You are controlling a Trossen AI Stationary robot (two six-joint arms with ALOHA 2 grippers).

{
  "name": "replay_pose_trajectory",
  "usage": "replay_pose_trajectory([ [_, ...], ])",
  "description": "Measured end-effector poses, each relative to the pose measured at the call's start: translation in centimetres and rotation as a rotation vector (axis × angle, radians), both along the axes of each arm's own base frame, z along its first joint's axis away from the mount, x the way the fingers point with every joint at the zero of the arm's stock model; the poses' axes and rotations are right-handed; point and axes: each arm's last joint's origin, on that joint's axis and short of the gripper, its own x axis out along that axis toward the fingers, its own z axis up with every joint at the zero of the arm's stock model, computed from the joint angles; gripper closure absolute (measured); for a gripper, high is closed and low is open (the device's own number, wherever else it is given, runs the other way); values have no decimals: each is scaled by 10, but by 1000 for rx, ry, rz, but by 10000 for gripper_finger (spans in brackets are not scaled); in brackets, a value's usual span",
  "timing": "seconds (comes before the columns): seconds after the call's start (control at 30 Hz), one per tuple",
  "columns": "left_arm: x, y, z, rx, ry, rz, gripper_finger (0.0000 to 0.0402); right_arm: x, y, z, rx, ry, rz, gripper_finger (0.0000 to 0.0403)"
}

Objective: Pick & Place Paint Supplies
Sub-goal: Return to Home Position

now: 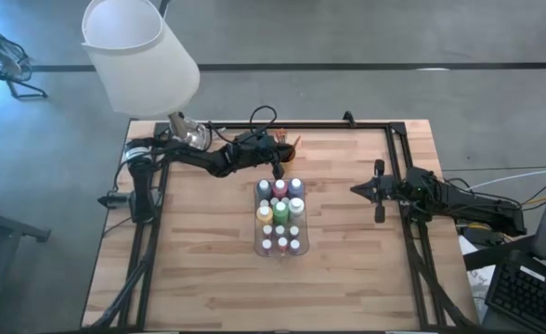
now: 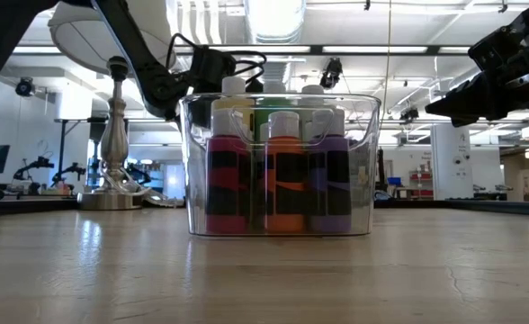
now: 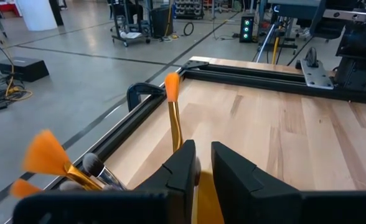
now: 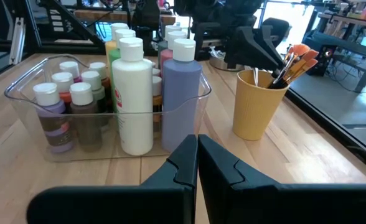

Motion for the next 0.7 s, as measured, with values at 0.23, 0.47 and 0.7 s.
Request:
replay_pose_trajectory([
  [0.23, 1, 1, 4, 5, -10, -1, 342, 0, 0, 0, 0, 0, 0, 394],
  [0.47, 7, 2, 15, 18, -44, -4, 341, 0, 0, 0, 0, 0, 0, 394],
  [0.7, 7, 2, 33, 38, -86, -6, 341, 0, 0, 0, 0, -1, 0, 394],
])
